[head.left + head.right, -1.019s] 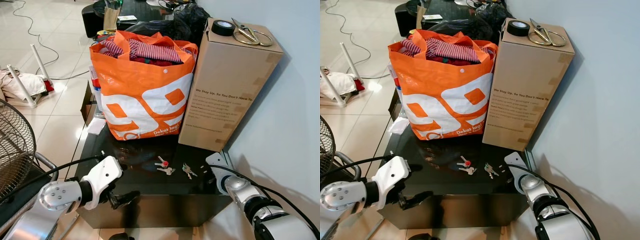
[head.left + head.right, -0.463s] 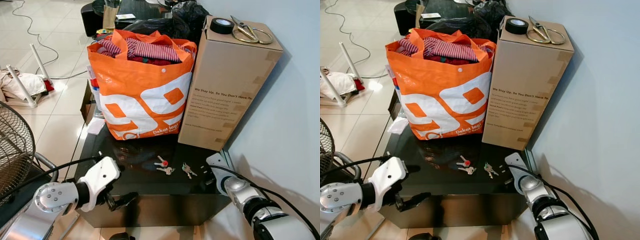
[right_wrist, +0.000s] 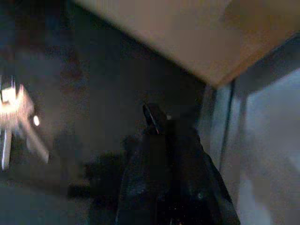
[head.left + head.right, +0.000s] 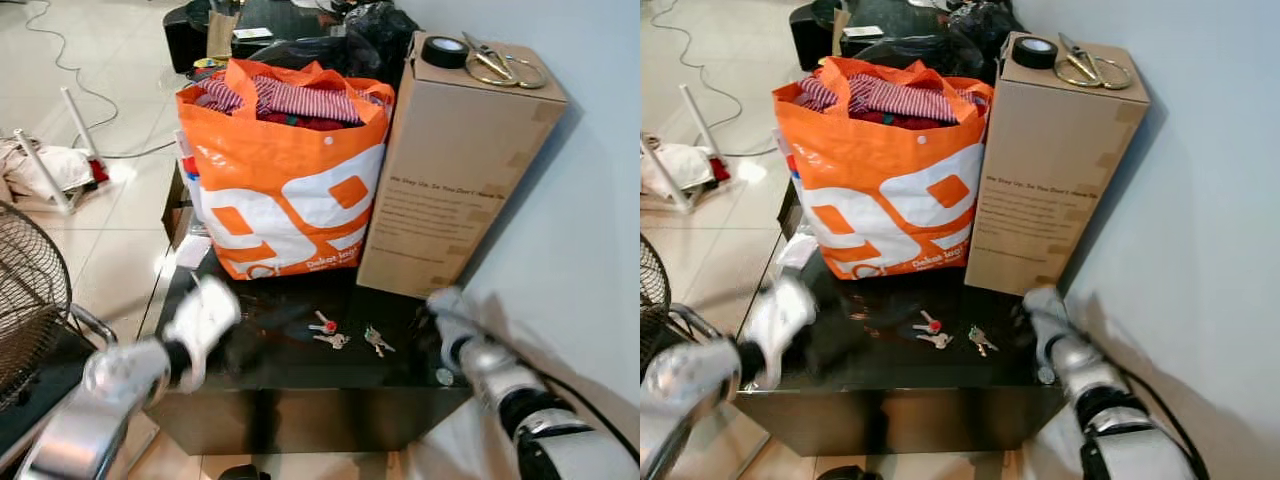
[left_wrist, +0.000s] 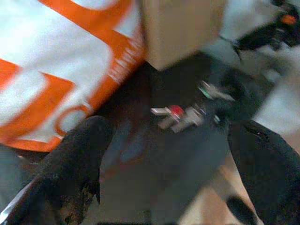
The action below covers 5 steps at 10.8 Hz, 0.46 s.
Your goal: Hang keys on a hook
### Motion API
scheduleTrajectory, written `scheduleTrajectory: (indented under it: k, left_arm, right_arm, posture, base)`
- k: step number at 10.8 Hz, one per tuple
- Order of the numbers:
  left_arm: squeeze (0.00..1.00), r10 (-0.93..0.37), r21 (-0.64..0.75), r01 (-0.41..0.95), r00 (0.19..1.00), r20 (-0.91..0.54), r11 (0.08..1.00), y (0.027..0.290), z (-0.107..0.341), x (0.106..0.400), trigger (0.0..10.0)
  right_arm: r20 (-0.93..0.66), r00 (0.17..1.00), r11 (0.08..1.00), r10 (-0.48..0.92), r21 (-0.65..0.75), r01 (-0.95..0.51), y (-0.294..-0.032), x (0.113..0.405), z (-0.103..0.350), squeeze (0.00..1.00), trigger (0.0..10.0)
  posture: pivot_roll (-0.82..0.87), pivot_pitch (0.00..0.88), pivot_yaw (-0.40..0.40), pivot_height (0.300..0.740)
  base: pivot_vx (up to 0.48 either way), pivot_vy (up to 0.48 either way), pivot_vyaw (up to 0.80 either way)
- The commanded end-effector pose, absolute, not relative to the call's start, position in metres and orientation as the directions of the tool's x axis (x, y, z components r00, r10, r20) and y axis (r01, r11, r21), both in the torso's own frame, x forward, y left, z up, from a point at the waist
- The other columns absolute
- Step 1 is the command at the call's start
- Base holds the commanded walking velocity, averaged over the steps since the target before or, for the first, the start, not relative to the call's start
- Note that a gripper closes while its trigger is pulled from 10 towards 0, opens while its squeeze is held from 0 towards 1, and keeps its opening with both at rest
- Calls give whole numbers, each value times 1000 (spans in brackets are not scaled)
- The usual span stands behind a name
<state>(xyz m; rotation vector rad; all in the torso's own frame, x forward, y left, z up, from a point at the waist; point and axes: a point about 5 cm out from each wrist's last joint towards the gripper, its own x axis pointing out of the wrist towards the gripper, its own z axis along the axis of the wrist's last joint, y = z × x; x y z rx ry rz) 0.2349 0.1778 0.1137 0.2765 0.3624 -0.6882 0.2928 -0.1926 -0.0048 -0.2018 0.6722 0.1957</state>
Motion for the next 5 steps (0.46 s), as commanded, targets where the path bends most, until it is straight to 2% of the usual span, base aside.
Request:
scheduleTrajectory:
  k: [1,2,3,5]
  left_arm:
    - [0,-516,124,586,781,-353,801,179,122,246,10000]
    - [0,-449,176,494,860,-242,852,175,135,258,10000]
    - [0,-398,163,425,900,-175,890,173,143,264,10000]
    - [0,-348,209,361,933,-97,909,163,155,270,10000]
  right_arm:
    - [-542,830,973,130,-93,-213,-198,301,10,0,0]
    - [-397,909,983,130,-65,-170,-202,304,31,0,0]
    - [-329,936,986,127,-61,-155,-203,299,47,0,0]
    - [-183,969,986,165,65,-156,-176,273,90,0,0]
  posture:
    - [90,0,-68,740]
    - [87,0,-68,740]
    - [66,0,-58,740]
    - [11,0,-10,740]
  base:
    - [0,0,0]
    - [0,0,0]
    - [0,0,0]
    - [0,0,0]
